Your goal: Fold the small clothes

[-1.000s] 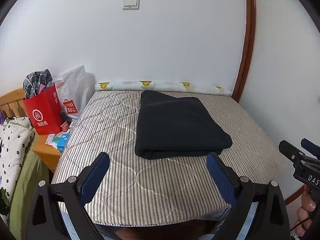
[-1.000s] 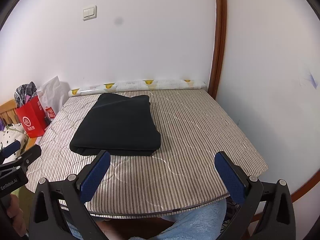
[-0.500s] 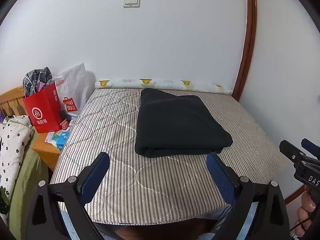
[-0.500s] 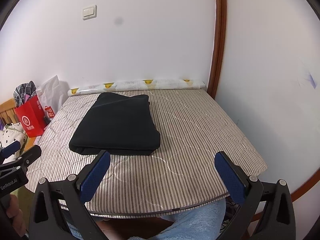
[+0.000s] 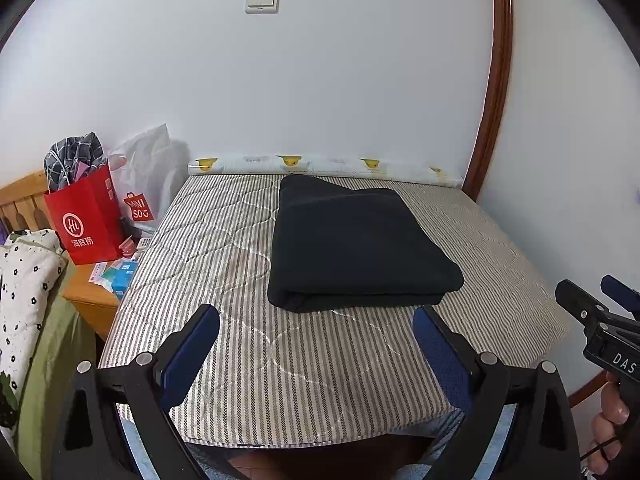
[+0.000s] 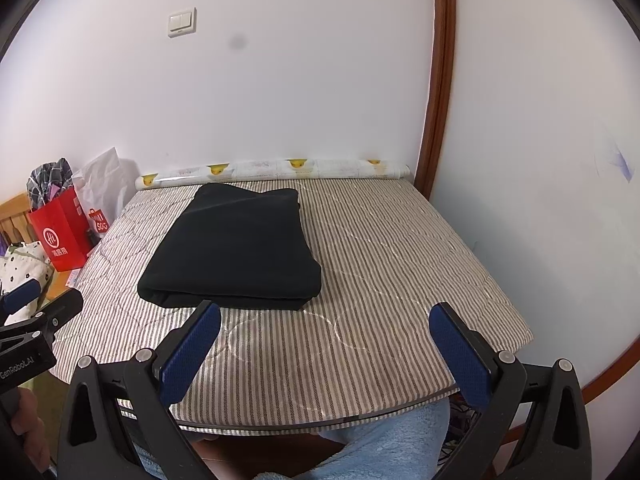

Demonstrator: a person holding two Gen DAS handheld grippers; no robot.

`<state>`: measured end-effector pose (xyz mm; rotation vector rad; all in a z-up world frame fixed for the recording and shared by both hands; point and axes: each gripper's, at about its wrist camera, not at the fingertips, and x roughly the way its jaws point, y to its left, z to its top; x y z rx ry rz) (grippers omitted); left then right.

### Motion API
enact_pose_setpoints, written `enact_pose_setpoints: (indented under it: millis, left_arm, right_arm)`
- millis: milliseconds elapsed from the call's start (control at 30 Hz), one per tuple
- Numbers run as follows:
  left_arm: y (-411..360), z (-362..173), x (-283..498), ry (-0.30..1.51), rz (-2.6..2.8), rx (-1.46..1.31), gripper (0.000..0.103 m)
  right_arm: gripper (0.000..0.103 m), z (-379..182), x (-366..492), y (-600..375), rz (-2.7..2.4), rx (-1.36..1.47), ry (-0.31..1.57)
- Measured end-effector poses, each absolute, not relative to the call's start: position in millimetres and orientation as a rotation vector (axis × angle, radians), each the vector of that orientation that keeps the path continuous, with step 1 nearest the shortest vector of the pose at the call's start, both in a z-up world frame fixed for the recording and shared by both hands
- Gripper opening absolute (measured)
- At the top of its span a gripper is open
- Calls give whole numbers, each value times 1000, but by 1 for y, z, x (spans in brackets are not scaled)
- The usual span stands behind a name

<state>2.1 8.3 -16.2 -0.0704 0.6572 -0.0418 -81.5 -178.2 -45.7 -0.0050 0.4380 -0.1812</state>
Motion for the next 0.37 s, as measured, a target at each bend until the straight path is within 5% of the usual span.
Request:
enact_pose_setpoints:
  millis: [367]
  left_arm:
    - [8, -17, 3, 655, -32, -65, 98]
  right_arm:
    - [102, -45, -82, -179, -178, -3, 436]
